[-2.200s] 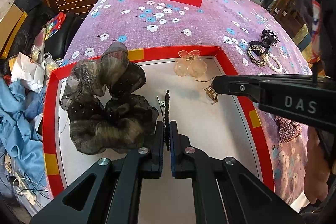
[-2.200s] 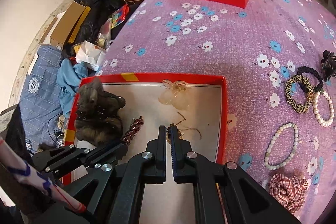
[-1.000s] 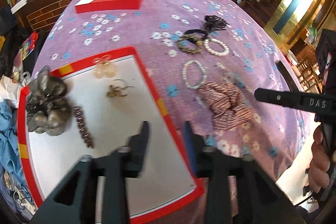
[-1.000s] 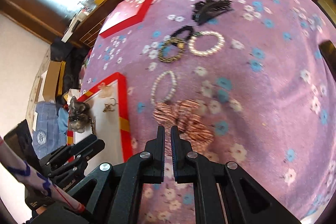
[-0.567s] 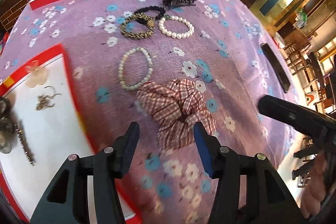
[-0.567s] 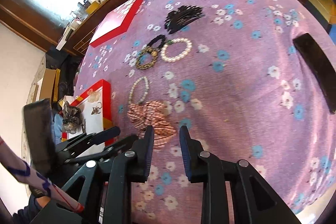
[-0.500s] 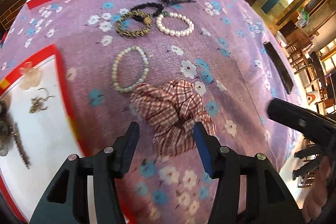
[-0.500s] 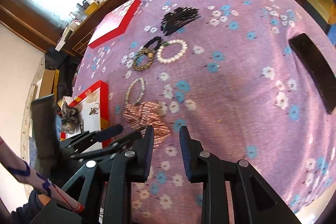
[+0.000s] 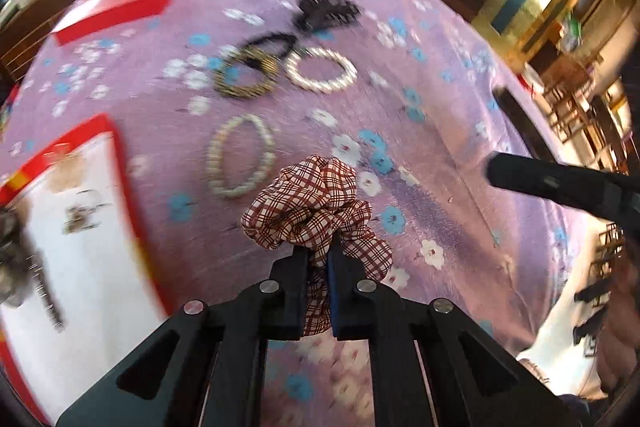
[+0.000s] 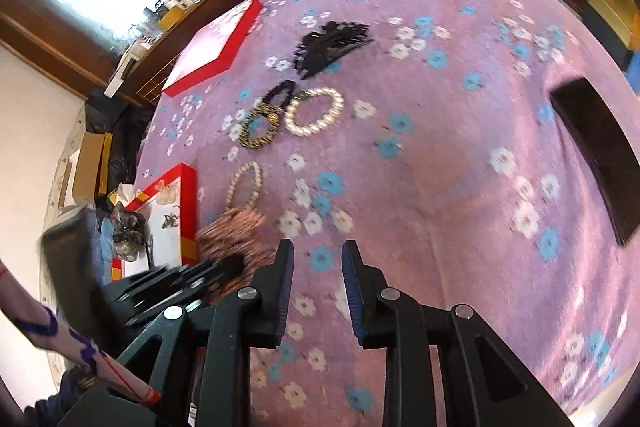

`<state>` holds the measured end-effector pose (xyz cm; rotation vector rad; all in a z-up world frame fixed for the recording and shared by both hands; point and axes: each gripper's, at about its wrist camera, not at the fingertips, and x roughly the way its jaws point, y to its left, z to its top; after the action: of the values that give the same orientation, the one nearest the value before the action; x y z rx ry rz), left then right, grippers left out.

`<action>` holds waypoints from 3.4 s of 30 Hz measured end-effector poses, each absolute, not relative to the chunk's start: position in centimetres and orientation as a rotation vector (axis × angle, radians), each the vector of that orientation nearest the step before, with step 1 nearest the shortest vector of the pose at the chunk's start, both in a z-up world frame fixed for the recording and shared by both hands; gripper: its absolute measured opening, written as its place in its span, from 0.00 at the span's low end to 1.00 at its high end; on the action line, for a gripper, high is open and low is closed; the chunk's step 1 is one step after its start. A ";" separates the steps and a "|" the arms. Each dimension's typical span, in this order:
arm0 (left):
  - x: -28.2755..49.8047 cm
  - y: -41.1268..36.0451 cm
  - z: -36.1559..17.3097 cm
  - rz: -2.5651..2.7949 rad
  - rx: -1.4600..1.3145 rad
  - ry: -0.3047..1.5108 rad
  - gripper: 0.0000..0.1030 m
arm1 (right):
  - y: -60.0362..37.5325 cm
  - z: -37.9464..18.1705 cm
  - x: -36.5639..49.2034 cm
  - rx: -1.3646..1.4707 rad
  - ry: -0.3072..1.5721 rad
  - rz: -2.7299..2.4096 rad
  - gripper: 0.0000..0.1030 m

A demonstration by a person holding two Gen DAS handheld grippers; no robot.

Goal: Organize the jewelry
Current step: 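Close left tool on red plaid scrunchie while right tool grasps light bead bracelet, then carry plaid scrunchie and bead bracelet with both tools over the white tray, then open left tool to drop plaid scrunchie while right tool releases bead bracelet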

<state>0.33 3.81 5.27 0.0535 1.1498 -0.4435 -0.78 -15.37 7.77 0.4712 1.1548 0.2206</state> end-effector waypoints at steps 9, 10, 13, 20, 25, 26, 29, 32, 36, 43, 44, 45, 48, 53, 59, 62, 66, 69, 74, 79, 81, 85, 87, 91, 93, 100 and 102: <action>-2.2 13.0 11.0 -0.271 -0.016 1.030 0.08 | -8.2 5.3 4.9 0.401 1.230 0.347 0.26; -2.4 13.8 11.1 -0.258 -0.019 1.026 0.08 | -7.5 4.9 5.6 0.394 1.237 0.347 0.25; -3.5 16.3 11.3 -0.213 -0.033 1.026 0.08 | -5.7 3.7 7.5 0.352 1.264 0.326 0.25; -5.0 21.0 11.0 -0.135 -0.078 1.037 0.08 | -3.7 1.2 9.8 0.259 1.325 0.249 0.13; -5.2 22.3 10.8 -0.121 -0.097 1.040 0.08 | -1.0 1.6 10.3 0.028 1.332 0.198 0.06; -5.2 22.4 10.7 -0.124 -0.101 1.041 0.08 | -0.4 1.6 10.2 -0.021 1.327 0.189 0.05; -5.1 22.4 10.7 -0.131 -0.108 1.037 0.08 | -0.1 1.7 9.9 -0.038 1.320 0.162 0.04; -4.8 22.2 10.7 -0.147 -0.111 1.035 0.08 | -2.1 2.5 9.0 0.079 1.313 0.160 0.04; -4.3 21.7 10.6 -0.176 -0.118 1.032 0.08 | -4.7 4.8 7.3 0.157 1.282 0.172 0.04; -3.4 19.2 10.9 -0.245 -0.104 1.025 0.08 | -6.7 8.8 4.8 0.236 1.219 0.210 0.04; -3.3 18.9 10.9 -0.252 -0.102 1.023 0.08 | -6.3 9.4 4.4 0.239 1.213 0.219 0.04; -3.2 18.7 10.9 -0.256 -0.101 1.024 0.08 | -6.1 9.9 4.1 0.242 1.204 0.233 0.04; -3.2 18.5 10.9 -0.258 -0.096 1.026 0.08 | -4.5 11.1 3.3 0.245 1.185 0.288 0.04; -3.7 20.0 10.3 -0.229 -0.115 1.037 0.08 | -0.6 12.0 2.4 0.223 1.173 0.401 0.05; -5.0 23.4 9.6 -0.168 -0.151 1.048 0.08 | 4.8 11.8 1.3 0.161 1.198 0.522 0.05; -5.6 25.3 9.3 -0.133 -0.170 1.052 0.08 | 7.3 11.6 1.0 0.127 1.206 0.575 0.05; -6.3 27.7 8.6 -0.088 -0.197 1.065 0.08 | 10.3 11.1 0.8 0.097 1.222 0.632 0.05; -6.7 29.1 7.9 -0.067 -0.215 1.082 0.08 | 12.2 10.6 0.8 0.086 1.239 0.660 0.05; -6.9 30.6 7.5 -0.054 -0.224 1.087 0.08 | 14.8 10.2 0.8 0.069 1.252 0.695 0.05; -6.2 31.2 6.7 -0.051 -0.227 1.102 0.08 | 16.1 8.9 1.7 0.060 1.266 0.682 0.05; -5.9 31.3 6.3 -0.051 -0.227 1.109 0.08 | 16.0 8.0 2.4 0.060 1.274 0.647 0.05; -5.4 31.6 5.7 -0.053 -0.230 1.117 0.08 | 15.2 6.6 3.6 0.079 1.301 0.587 0.05; -5.1 31.6 5.5 -0.056 -0.230 1.122 0.08 | 14.5 6.1 3.9 0.092 1.314 0.565 0.05; -4.7 31.3 4.8 -0.058 -0.236 1.140 0.09 | 13.9 5.6 4.2 0.096 1.325 0.541 0.05; -4.6 31.1 4.5 -0.058 -0.235 1.147 0.09 | 13.7 5.3 4.3 0.095 1.331 0.532 0.05; -4.4 31.0 4.3 -0.037 -0.237 1.149 0.20 | 13.3 4.3 4.3 0.083 1.351 0.511 0.06; -4.4 31.0 4.4 -0.037 -0.236 1.147 0.23 | 13.3 4.3 4.3 0.074 1.353 0.509 0.07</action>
<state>-4.40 30.98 4.39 -0.2356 1.1467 -0.0366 4.29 13.27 4.29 0.0740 1.3534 0.5086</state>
